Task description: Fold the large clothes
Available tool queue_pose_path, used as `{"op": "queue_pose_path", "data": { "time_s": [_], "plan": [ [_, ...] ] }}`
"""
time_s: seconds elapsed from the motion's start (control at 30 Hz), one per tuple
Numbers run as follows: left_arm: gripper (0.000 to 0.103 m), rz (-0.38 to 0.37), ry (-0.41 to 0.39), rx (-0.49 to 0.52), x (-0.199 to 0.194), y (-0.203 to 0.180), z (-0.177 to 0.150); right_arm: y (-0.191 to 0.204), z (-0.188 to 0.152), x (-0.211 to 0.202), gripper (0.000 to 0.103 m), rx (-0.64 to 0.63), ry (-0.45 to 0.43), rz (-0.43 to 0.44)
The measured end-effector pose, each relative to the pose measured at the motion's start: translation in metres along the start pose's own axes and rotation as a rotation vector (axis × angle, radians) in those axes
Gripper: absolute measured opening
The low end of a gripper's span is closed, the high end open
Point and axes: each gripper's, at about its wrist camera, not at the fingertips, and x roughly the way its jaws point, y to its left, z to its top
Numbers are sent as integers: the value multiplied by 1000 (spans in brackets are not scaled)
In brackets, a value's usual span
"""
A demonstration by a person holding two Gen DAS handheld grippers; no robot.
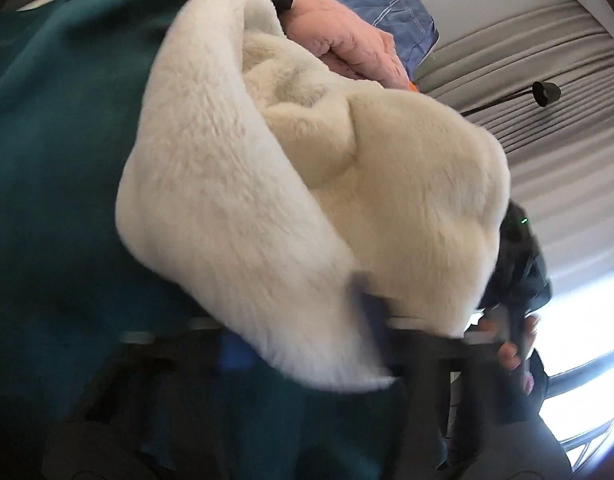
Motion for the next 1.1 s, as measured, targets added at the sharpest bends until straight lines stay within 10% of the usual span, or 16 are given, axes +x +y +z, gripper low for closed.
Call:
{"op": "queue_pose_path", "data": {
  "time_s": [0.03, 0.1, 0.27, 0.37, 0.47, 0.6, 0.83, 1.1],
  "plan": [
    [16, -31, -8, -11, 0, -1, 8, 0, 2, 0, 54, -4, -25, 21],
    [14, -81, -107, 61, -12, -16, 26, 18, 12, -10, 25, -123, -92, 149],
    [15, -174, -412, 345, -65, -46, 50, 58, -1, -64, 22, -629, -522, 148],
    [21, -83, -343, 396, -55, -30, 45, 45, -14, -36, 24, -709, -400, -48],
    [26, 86, -161, 431, -19, -9, 22, 22, -36, -3, 60, -737, -200, -313],
    [61, 212, -103, 471, -20, 1, -9, 18, -53, -31, 64, -718, -216, -307],
    [66, 162, -285, 557, -91, -39, -14, 44, -90, -36, 64, -834, -133, -202],
    [70, 96, -233, 587, -9, -97, 46, 52, -80, 37, 43, -741, 8, -298]
  ]
}}
